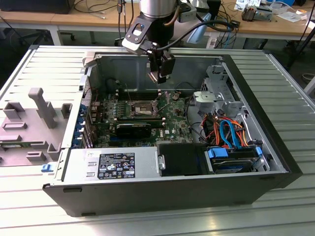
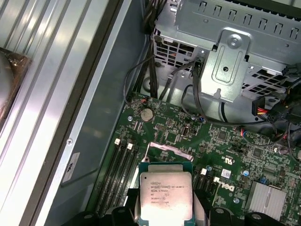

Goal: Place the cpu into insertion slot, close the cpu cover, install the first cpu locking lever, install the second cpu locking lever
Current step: 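Place the cpu into insertion slot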

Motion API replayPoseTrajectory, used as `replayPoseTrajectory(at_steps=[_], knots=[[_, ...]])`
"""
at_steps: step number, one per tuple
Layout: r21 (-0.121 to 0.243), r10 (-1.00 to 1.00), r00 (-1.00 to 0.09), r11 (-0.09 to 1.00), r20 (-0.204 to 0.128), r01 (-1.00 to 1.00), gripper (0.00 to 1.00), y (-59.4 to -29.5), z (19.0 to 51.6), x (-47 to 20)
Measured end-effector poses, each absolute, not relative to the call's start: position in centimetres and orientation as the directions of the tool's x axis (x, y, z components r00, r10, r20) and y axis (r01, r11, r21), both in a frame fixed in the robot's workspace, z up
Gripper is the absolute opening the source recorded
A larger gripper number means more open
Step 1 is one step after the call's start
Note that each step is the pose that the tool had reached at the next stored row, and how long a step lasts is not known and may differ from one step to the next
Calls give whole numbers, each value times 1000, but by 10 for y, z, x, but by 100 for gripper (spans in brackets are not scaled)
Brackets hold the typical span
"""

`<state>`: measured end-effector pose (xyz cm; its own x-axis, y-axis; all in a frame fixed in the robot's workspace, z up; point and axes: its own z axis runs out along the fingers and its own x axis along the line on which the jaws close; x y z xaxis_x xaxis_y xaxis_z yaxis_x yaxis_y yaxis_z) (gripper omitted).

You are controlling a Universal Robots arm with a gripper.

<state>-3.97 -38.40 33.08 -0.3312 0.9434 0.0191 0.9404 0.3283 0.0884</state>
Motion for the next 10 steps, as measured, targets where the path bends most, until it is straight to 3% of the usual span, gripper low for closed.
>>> replayPoseTrajectory(at_steps=[10], knots=[[88, 946, -325, 322, 19, 943, 54, -384, 331, -40]])
